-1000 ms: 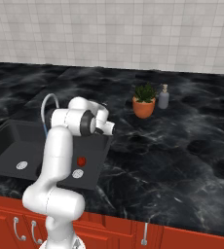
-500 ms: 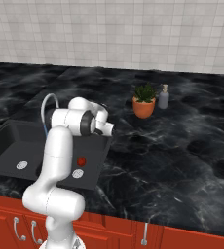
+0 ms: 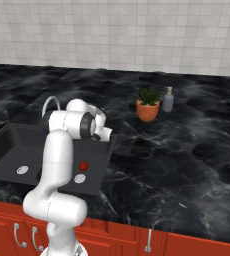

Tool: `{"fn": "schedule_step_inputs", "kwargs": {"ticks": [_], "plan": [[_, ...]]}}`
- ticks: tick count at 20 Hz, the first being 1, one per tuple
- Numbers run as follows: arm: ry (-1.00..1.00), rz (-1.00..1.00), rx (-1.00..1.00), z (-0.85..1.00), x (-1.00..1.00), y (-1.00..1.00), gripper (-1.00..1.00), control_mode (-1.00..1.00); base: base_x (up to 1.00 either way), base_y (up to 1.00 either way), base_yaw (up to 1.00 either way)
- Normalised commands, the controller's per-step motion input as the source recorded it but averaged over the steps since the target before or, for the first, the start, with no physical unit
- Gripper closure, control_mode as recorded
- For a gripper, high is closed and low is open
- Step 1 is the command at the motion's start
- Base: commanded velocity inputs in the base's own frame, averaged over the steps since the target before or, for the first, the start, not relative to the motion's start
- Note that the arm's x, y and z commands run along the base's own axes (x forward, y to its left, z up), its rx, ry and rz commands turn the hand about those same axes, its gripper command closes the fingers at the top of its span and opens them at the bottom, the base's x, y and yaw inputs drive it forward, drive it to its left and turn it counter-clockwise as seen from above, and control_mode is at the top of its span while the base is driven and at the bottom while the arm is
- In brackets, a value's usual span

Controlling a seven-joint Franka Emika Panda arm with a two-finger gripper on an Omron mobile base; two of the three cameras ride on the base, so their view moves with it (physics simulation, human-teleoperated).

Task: Turn on the sink faucet. Then move the bell pepper from the counter to the sink. Turn off the sink. Move the vegetable from the sink to the pot next to the stove. Finally move the pot to the front right burner.

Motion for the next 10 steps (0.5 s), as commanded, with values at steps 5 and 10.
{"fn": "schedule_step_inputs", "kwargs": {"ticks": [5, 10], "plan": [[0.0, 0.0, 0.0, 0.05, 0.04, 0.21, -1.0, -1.0, 0.0, 0.0, 0.0], [0.0, 0.0, 0.0, 0.03, 0.02, 0.15, -1.0, -1.0, 0.0, 0.0, 0.0]]}}
